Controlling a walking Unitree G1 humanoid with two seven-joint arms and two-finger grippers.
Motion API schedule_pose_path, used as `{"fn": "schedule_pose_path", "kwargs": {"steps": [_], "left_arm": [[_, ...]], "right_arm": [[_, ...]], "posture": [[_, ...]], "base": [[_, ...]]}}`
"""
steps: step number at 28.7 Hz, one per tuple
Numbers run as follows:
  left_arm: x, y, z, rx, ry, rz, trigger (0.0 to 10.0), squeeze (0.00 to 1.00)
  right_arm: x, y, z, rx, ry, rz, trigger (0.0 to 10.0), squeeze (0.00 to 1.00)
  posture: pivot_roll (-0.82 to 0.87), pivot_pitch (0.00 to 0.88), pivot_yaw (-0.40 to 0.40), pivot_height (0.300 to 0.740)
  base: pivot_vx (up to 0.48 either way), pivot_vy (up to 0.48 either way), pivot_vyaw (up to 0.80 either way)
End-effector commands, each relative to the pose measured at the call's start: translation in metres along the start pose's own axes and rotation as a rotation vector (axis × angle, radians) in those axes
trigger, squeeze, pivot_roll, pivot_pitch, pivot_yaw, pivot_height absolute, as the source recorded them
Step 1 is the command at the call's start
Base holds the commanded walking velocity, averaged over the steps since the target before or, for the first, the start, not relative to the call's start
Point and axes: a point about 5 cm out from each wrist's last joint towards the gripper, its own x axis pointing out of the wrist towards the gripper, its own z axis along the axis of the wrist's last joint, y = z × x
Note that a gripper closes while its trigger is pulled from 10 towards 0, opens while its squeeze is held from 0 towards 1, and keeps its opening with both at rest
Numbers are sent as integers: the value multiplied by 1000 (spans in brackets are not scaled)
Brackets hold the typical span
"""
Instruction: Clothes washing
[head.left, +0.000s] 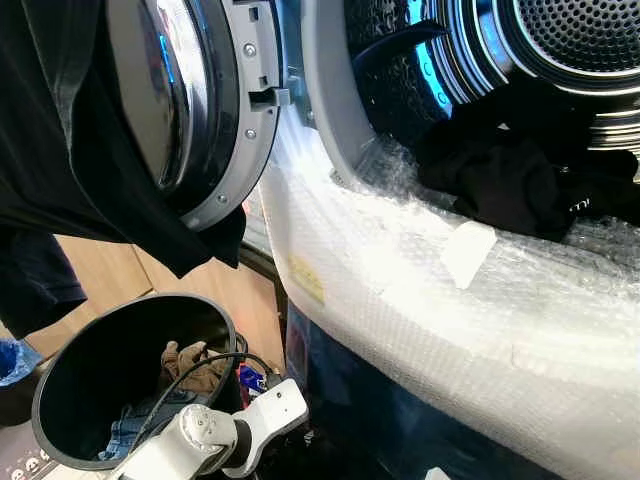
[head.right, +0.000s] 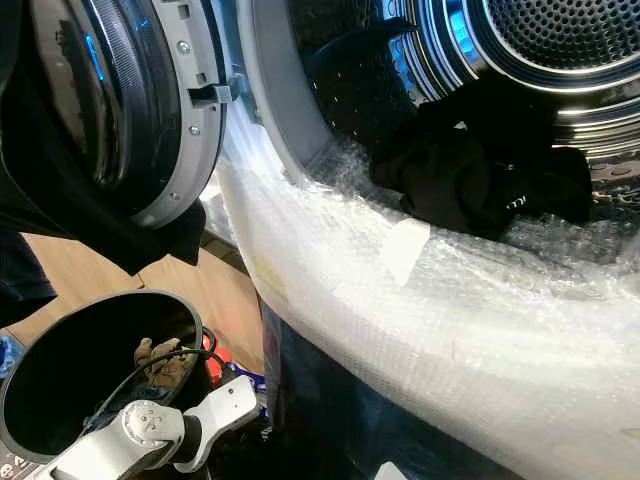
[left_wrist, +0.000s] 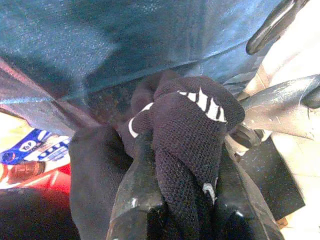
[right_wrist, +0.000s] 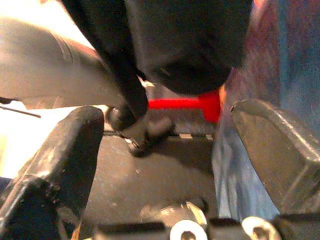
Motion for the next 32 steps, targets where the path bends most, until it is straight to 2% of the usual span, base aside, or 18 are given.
{"fn": "schedule_pose_path", "kwargs": {"steps": [1,4,9,11,15,16,18,24,25,26,29,32], "left_arm": [[-4,3,4,24,-12,6,0,0],[-1,2,8,55,-23,-11,0,0],[3,1,16,61,-57,-18,0,0],[7,2,23,69,-83,-3,0,0],[9,2,30,69,-114,-4,0,0],[11,1,37,90,-140,-7,0,0],[18,-2,49,117,-179,-16,0,0],[27,-13,68,143,-241,-97,0,0],[29,-20,70,152,-252,-149,0,0],[29,-20,70,152,-252,-149,0,0],[31,-32,75,160,-285,-235,0,0],[32,-36,78,164,-296,-254,0,0]], "right_arm": [[2,0,17,-22,-64,32,10000,1000],[5,1,34,-62,-107,55,10000,1000],[7,4,44,-99,-111,52,10000,1000],[9,1,50,-85,-121,-15,10000,1000],[9,7,55,-66,-147,9,10000,1000],[9,14,53,-61,-136,40,10000,1000],[10,19,51,-10,-133,56,10000,1000],[8,20,51,52,-155,25,10000,1000],[7,16,55,95,-186,-15,10000,1000],[7,16,55,95,-186,-15,10000,1000],[5,6,64,139,-243,-114,10000,1000],[4,2,68,164,-265,-167,10000,1000]], "posture": [[134,0,33,740],[119,0,38,740],[115,0,40,740],[115,0,41,740],[114,0,45,740],[115,0,45,740],[111,0,43,740],[93,0,43,740],[89,0,44,740],[89,0,44,740],[86,0,43,740],[82,0,44,740]], "base": [[0,0,0],[0,0,0],[0,0,0],[0,0,0],[0,0,0],[0,0,0],[0,0,0],[0,0,0],[0,0,0],[0,0,0],[0,0,0],[0,0,0]]}}
